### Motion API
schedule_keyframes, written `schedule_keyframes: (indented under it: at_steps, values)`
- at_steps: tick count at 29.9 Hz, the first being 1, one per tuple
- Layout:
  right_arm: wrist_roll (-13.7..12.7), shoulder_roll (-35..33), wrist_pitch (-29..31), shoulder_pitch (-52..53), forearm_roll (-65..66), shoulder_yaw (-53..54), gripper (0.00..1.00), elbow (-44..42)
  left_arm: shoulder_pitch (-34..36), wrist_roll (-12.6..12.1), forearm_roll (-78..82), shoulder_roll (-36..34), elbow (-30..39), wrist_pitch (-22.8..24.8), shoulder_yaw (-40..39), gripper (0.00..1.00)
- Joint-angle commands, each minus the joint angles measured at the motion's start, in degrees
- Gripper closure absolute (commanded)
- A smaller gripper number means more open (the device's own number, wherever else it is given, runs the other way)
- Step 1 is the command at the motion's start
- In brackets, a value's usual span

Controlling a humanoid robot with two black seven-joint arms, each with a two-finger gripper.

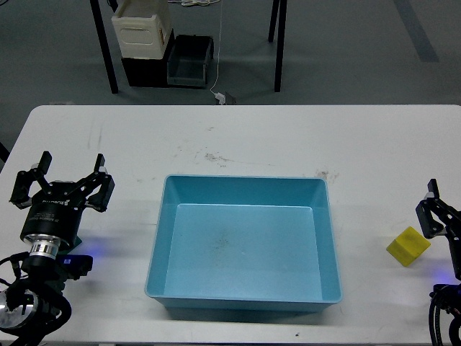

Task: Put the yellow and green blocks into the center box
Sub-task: 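Raise the right gripper and move it above the yellow cube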

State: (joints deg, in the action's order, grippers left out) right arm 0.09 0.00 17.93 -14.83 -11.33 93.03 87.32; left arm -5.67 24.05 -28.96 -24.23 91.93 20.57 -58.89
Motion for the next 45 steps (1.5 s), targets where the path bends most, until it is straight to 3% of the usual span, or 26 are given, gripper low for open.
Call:
schedule_keyframes:
  at_steps: [1,12,18,23,27,31,33,34,39,40,45]
  values:
    - [0.0,0.0,0.09,-0.2,-0.01,0.05,0.0,-0.05,-0.04,0.03,0.04,0.06,0.0,-0.09,0.09,0.0]
    - [0.0,-0.87,0.26,3.04,4.2,0.84,0.0,-1.45,-0.13,0.03,0.04,0.06,-0.09,-0.71,0.45,0.0]
    - [0.09,-11.94,-0.88,10.32,21.75,0.84,0.0,-3.21,-0.13,0.03,0.04,0.15,-0.09,-0.8,0.45,0.0]
    - [0.09,-16.43,-8.07,20.96,40.48,-0.83,0.0,-5.14,-0.13,0.03,0.04,0.15,-0.09,-0.71,0.36,0.0]
    - [0.17,-22.4,-12.3,30.53,51.65,-8.72,0.0,-8.47,-0.13,0.03,0.04,0.23,-0.26,-0.8,0.27,0.0]
    - [0.96,-28.99,-11.69,41.08,57.9,-20.22,0.0,-13.49,-0.04,0.03,0.13,1.55,-0.53,-0.8,0.18,0.0]
    - [3.59,-32.68,-11.69,46.62,63.59,-27.51,0.0,-14.28,-0.04,0.03,0.13,1.64,-0.62,-0.8,0.09,0.0]
    - [6.21,-34.7,-11.69,48.99,67.63,-31.38,0.0,-14.29,-0.04,0.03,0.13,1.73,-0.62,-0.8,0.09,0.0]
    - [25.89,-40.95,-11.6,60.68,80.05,-47.9,0.0,-19.63,-0.13,0.03,0.13,2.43,-0.79,-0.8,0.01,0.0]
    - [27.67,-41.39,-11.6,62.62,80.24,-51.07,0.0,-20.34,-0.13,0.03,0.13,2.52,-0.88,-0.8,0.01,0.0]
    - [27.91,-50.34,-8.89,71.76,82.6,-65.58,0.0,-19.47,-0.13,0.03,0.13,2.52,-0.97,-0.8,0.01,0.0]
